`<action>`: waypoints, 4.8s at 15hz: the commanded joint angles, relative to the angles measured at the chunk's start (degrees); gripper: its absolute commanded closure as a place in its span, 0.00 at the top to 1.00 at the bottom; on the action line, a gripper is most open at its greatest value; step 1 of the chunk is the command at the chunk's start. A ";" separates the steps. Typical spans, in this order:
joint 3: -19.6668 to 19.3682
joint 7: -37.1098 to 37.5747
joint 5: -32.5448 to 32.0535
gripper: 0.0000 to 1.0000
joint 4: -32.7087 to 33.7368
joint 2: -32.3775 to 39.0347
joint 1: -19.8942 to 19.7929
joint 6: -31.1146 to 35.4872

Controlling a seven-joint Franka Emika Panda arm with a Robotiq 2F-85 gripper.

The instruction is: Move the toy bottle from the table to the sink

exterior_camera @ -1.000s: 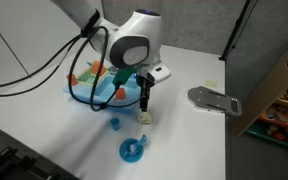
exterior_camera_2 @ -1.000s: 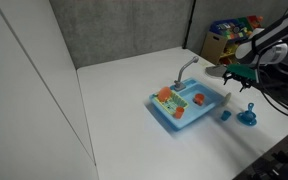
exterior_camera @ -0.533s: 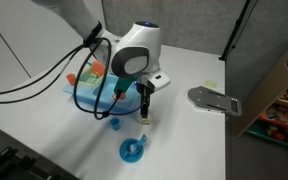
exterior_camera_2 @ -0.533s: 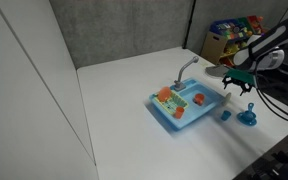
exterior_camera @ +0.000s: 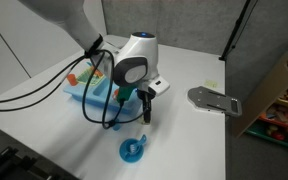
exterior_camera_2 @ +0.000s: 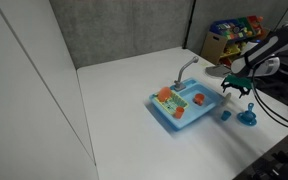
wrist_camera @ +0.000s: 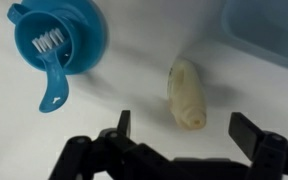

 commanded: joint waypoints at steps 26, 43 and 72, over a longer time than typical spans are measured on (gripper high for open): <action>0.14 -4.38 -0.72 0.11 0.23 -9.45 2.03 -8.06; 1.14 -6.44 -0.88 0.10 -2.08 -13.68 2.88 -7.77; 8.53 -14.31 -10.78 0.10 -17.00 -30.53 10.74 -6.66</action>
